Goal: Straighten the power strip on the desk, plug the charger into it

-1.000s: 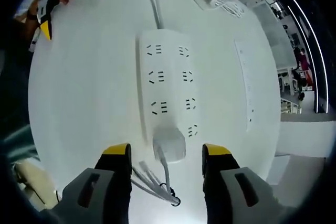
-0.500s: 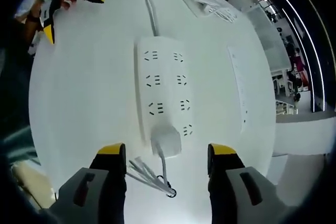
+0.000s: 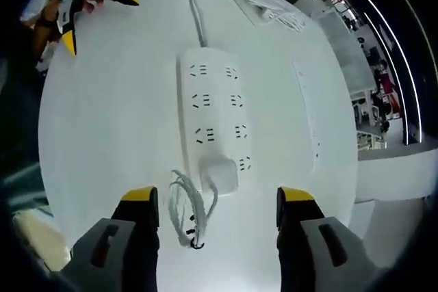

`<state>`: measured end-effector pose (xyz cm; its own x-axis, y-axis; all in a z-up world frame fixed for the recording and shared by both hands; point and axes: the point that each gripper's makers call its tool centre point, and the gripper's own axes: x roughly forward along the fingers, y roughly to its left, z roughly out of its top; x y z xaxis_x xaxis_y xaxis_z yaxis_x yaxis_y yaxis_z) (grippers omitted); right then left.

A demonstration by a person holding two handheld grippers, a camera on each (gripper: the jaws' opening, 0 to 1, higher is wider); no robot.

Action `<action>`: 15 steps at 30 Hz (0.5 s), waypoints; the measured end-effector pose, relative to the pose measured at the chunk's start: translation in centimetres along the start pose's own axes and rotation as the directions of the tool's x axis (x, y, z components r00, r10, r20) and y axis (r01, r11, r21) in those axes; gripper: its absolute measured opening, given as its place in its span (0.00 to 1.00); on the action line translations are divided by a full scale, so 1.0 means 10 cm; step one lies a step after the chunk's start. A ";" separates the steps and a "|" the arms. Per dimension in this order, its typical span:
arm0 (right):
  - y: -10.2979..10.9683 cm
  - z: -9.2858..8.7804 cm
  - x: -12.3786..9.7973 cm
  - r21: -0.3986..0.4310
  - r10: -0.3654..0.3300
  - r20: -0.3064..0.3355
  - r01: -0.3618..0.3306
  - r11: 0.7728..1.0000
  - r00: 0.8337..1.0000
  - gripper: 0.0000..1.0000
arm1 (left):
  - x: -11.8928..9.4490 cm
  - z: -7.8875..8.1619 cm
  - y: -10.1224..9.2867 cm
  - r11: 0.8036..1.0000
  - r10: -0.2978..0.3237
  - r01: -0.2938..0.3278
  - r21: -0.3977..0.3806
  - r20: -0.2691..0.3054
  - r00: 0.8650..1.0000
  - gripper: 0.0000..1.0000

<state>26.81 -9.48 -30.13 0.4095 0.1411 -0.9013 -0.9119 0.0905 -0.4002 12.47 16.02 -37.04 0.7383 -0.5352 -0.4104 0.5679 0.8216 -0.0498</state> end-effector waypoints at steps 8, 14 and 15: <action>-0.05 0.01 -0.05 0.021 -0.010 0.045 0.009 1.000 0.999 0.77 | 0.01 -0.02 -0.01 1.000 0.001 0.000 0.004 -0.013 1.000 0.96; -0.03 0.01 -0.06 0.028 -0.013 0.066 0.011 1.000 0.998 0.80 | 0.02 -0.02 0.00 1.000 0.005 -0.005 0.002 -0.015 1.000 0.96; -0.03 0.01 -0.06 0.032 -0.012 0.070 0.010 0.999 0.997 0.81 | 0.02 -0.02 -0.01 1.000 0.005 -0.005 0.002 -0.015 1.000 0.96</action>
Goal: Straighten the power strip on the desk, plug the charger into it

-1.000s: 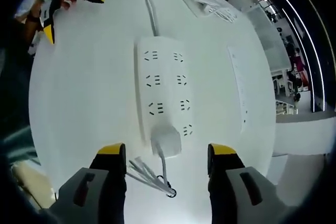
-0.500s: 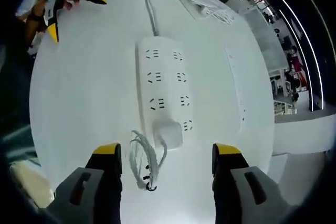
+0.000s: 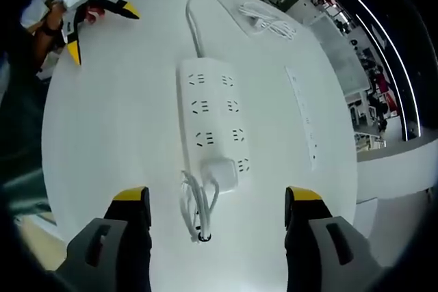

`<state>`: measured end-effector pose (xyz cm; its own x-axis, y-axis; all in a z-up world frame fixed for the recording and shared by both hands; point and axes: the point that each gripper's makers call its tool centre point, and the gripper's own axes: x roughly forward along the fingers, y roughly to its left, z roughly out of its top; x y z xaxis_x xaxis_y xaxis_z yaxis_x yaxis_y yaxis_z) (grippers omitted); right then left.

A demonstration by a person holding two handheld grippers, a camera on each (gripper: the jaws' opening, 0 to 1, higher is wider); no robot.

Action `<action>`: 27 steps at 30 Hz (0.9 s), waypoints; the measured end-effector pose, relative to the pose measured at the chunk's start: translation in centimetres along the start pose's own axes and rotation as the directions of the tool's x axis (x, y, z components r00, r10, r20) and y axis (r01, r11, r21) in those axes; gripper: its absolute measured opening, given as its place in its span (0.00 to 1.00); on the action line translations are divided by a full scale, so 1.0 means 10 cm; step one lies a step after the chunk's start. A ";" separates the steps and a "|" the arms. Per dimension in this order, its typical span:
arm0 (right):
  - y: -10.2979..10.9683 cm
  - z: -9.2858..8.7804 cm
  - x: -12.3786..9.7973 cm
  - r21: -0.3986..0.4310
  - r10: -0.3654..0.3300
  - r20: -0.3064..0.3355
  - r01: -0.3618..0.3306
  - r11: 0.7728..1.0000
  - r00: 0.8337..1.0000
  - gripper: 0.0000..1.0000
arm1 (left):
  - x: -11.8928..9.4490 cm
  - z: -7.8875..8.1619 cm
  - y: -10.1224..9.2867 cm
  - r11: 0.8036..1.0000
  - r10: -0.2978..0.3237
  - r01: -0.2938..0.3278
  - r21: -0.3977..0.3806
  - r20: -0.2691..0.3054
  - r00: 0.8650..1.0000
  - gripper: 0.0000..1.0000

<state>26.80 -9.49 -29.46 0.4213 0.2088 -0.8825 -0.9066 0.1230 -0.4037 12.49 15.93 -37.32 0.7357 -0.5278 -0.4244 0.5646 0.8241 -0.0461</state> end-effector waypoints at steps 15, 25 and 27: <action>0.12 0.00 -0.05 0.016 -0.011 0.069 0.010 1.000 0.998 0.91 | -0.01 0.00 0.04 1.000 0.018 -0.018 -0.009 0.006 1.000 0.96; 0.10 0.00 -0.10 0.031 -0.040 0.116 0.037 0.999 0.992 1.00 | 0.00 -0.01 0.04 1.000 0.020 -0.020 -0.007 0.000 1.000 0.96; 0.10 -0.01 -0.10 0.036 -0.050 0.125 0.046 0.998 0.991 1.00 | 0.00 -0.01 0.04 1.000 0.020 -0.020 -0.007 -0.002 1.000 0.96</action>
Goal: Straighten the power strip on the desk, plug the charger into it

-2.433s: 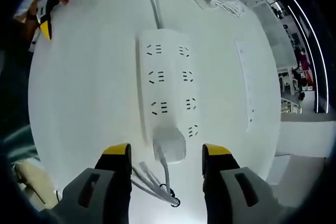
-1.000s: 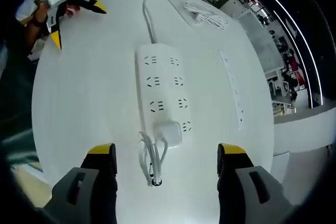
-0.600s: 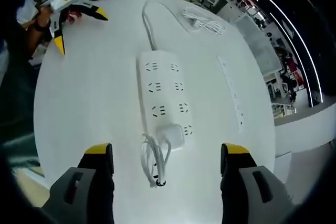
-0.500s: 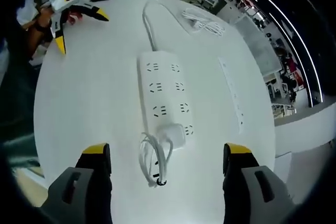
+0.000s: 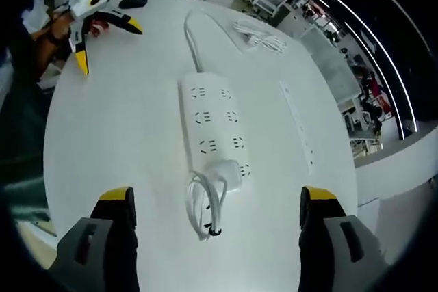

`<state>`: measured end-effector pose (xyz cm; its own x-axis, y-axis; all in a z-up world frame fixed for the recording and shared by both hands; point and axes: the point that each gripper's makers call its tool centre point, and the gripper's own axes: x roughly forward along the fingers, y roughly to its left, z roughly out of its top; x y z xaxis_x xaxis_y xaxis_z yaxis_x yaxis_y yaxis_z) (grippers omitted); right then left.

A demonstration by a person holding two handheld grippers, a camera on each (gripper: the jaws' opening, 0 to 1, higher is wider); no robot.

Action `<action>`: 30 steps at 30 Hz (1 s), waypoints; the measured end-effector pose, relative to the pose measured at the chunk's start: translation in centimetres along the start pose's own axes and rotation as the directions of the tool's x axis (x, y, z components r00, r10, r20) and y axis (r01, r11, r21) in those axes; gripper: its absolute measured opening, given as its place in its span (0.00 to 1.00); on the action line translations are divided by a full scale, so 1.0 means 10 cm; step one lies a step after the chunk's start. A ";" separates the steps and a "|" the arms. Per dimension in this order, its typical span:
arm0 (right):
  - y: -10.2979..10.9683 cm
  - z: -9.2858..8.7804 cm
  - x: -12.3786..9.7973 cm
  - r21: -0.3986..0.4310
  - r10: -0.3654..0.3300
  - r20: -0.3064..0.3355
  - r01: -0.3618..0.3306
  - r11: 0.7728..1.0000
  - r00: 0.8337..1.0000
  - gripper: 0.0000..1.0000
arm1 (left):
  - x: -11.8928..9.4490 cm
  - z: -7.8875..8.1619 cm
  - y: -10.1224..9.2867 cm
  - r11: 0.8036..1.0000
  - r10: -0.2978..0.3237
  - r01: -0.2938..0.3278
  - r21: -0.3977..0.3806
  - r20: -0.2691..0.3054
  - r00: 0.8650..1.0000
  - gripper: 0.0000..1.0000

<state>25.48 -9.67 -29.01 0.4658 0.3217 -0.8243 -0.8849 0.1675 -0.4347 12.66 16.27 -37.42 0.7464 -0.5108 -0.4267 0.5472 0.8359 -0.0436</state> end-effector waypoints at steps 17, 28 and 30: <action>0.09 -0.14 -0.03 0.046 0.005 0.030 -0.006 0.999 1.000 0.99 | 0.01 -0.01 -0.02 1.000 0.003 -0.003 0.003 -0.012 1.000 0.97; 0.15 -0.27 -0.07 0.101 -0.035 0.070 0.028 0.994 0.997 0.99 | 0.01 -0.01 -0.01 1.000 0.007 -0.007 0.000 -0.013 1.000 0.97; 0.16 -0.28 -0.08 0.119 -0.043 0.081 0.033 0.992 0.996 0.99 | 0.01 -0.01 0.00 1.000 0.008 -0.008 -0.001 -0.014 1.000 0.97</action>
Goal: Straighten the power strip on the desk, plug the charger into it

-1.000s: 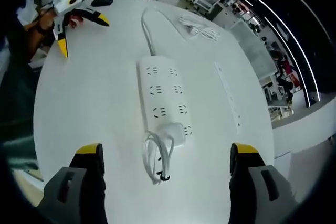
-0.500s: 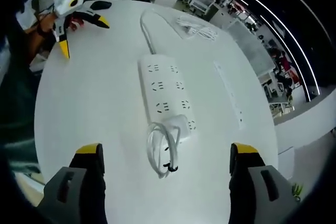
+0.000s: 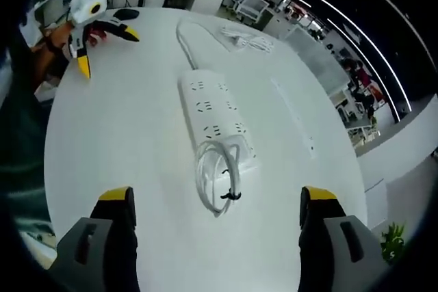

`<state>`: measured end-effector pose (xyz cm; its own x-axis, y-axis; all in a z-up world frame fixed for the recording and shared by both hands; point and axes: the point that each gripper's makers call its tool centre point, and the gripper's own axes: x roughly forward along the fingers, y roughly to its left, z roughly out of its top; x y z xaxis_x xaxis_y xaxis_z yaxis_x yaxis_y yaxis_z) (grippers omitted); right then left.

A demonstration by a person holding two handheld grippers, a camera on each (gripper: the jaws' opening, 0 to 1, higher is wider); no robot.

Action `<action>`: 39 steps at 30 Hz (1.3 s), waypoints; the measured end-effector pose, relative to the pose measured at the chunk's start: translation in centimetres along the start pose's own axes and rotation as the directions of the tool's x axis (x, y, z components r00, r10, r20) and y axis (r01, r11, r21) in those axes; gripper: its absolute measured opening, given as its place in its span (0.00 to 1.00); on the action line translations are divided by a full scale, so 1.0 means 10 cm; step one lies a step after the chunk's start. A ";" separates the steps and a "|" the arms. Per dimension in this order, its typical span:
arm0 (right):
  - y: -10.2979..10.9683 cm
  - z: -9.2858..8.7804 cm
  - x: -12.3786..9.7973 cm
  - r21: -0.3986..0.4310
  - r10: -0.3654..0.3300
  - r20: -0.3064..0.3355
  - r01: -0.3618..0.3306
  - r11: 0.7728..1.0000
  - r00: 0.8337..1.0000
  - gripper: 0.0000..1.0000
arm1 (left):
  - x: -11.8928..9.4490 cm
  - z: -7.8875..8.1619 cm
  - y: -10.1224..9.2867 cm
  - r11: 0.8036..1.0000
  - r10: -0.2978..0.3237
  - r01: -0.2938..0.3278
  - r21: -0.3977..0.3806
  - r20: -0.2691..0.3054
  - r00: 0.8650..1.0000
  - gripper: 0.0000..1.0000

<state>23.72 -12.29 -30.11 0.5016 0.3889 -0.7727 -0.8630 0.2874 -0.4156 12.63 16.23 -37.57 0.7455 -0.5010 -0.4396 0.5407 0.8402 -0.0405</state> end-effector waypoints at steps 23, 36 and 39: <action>-0.05 -0.16 -0.31 0.228 -0.135 0.209 0.086 0.970 0.968 0.99 | -0.05 0.15 0.04 1.000 0.025 -0.026 0.011 0.044 0.999 0.96; -0.06 -0.41 -0.43 0.395 -0.227 0.306 0.094 0.914 0.924 0.99 | -0.10 0.30 0.07 0.999 0.039 -0.040 0.013 0.085 0.996 0.96; -0.05 -0.51 -0.42 0.435 -0.242 0.315 0.087 0.896 0.918 0.99 | -0.10 0.31 0.06 0.999 0.039 -0.040 0.011 0.091 0.995 0.96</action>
<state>21.71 -18.57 -29.10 0.6884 0.5630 -0.4573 -0.7034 0.6720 -0.2315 13.42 16.58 -34.37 0.7982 -0.4846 -0.3577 0.5148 0.8572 -0.0127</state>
